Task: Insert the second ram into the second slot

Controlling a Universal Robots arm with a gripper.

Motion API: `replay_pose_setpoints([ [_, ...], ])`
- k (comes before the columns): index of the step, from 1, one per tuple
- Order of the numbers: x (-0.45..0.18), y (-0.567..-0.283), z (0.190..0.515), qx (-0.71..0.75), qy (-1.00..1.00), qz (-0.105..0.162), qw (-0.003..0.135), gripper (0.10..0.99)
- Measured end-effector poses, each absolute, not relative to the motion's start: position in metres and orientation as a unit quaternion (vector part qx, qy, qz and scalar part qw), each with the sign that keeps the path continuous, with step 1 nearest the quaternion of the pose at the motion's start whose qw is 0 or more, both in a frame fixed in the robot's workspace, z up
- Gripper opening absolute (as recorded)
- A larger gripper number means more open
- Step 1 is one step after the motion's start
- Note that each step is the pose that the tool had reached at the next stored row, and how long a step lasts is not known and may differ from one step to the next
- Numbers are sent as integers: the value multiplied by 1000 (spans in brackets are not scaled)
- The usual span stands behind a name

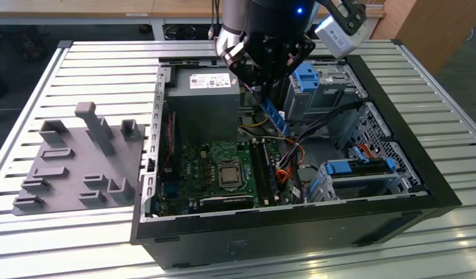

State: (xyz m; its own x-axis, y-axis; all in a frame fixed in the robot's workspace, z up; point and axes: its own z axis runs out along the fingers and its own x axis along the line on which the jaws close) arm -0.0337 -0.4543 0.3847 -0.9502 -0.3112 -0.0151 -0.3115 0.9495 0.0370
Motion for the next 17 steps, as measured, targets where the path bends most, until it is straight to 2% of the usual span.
replay_pose_setpoints([
  [17,-34,-454,384,-134,991,19,5,137],
])
